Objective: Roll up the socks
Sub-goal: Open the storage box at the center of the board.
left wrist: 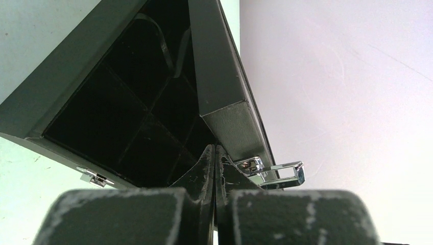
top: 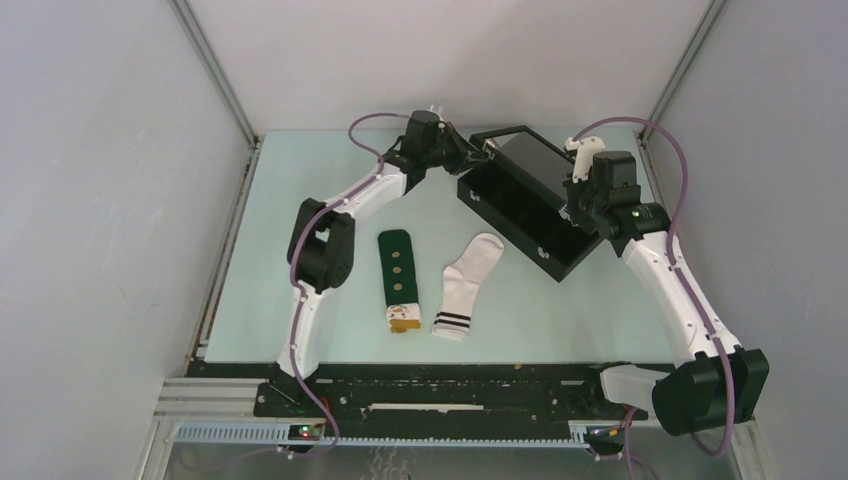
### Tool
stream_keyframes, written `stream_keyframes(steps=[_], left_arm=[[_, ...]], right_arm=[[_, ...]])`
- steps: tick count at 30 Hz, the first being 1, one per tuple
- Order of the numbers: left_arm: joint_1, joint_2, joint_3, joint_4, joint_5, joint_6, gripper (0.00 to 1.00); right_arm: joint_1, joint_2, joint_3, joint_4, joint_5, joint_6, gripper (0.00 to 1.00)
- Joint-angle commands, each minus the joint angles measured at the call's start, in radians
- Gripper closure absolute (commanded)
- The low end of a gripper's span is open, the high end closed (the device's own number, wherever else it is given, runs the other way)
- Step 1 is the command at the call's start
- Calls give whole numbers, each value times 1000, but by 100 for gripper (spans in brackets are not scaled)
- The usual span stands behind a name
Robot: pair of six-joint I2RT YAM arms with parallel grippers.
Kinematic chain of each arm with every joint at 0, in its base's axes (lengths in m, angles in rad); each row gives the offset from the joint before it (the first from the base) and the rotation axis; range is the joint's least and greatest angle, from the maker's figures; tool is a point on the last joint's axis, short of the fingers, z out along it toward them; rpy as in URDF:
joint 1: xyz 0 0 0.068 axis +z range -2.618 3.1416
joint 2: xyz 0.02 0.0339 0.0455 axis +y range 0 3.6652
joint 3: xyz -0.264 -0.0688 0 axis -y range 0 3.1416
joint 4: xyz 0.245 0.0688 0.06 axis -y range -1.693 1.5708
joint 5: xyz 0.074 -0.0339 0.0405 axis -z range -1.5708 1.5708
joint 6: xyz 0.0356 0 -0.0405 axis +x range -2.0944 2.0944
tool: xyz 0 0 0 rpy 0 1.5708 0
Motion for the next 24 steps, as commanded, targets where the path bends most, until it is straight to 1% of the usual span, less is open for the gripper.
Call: stream_keyframes(steps=[1,3,6,11,17,19,20,22,24], left_arm=[[-4,13,86,41,18,-16,100],[-6,17,95,41,20,-20,100],[-6,21,103,41,21,-27,100],[-6,26,117,41,19,-26,100],[-6,33,132,41,21,-28,100],[-6,35,137,41,21,-29,100],[-6,38,141,40,22,-28,100],[-5,41,153,37,26,-29,100],[-6,42,159,35,28,-27,100]], right_arm=[[-19,-59,34,65,25,95,93],[-20,-61,34,65,23,97,88],[-25,-66,34,71,10,110,77],[-27,-80,34,81,-7,120,68],[-22,-124,34,97,-28,137,62],[-14,-147,35,103,-32,145,61],[-6,-159,34,105,-66,153,61],[24,-182,29,102,-88,167,61],[68,-216,-9,124,-100,175,61]])
